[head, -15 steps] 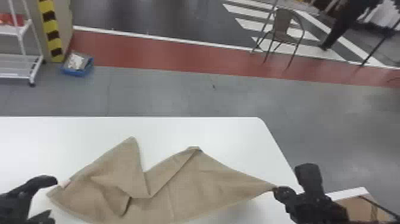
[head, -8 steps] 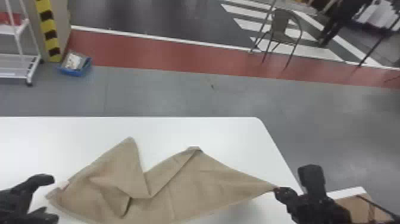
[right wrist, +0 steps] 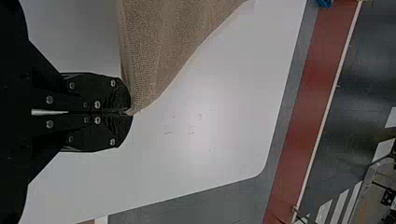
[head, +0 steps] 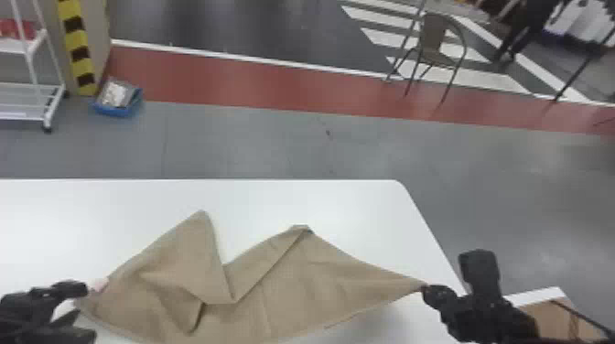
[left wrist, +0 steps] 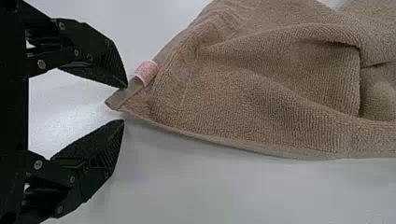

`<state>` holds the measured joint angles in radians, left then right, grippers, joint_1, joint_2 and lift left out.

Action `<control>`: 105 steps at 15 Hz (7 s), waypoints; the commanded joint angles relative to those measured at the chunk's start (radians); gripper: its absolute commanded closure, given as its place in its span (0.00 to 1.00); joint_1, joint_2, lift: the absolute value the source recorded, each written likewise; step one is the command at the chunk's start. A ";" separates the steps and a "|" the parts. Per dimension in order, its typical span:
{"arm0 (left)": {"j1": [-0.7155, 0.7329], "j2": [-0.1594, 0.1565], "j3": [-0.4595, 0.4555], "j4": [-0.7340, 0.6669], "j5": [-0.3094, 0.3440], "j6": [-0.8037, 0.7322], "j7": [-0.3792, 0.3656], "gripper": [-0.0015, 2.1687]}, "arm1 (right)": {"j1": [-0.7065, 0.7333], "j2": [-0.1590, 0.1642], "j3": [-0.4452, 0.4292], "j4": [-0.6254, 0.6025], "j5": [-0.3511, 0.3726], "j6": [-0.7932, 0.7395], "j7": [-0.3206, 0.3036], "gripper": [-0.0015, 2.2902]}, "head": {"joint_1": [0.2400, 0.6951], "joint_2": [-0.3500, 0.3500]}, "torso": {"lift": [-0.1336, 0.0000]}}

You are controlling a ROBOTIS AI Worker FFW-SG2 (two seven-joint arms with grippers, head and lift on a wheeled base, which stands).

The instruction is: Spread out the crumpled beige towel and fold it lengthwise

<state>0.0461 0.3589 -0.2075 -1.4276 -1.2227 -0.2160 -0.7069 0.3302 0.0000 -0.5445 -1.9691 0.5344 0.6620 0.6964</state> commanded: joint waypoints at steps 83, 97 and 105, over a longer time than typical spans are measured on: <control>-0.394 -0.097 0.037 0.328 0.218 0.452 -0.040 0.99 | -0.415 -0.087 0.138 0.427 0.010 0.147 -0.069 0.87 | 1.00 0.30 | 1.00; -0.493 -0.141 -0.009 0.461 0.190 0.485 0.000 0.99 | -0.531 -0.095 0.141 0.529 0.039 0.175 -0.077 0.87 | 1.00 0.29 | 1.00; -0.491 -0.147 -0.007 0.477 0.279 0.498 0.227 0.01 | -0.539 -0.091 0.167 0.546 0.042 0.175 -0.087 0.87 | 1.00 0.31 | 1.00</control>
<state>-0.4461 0.2117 -0.2149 -0.9507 -0.9479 0.2806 -0.4811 -0.2084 -0.0914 -0.3838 -1.4252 0.5763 0.8368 0.6084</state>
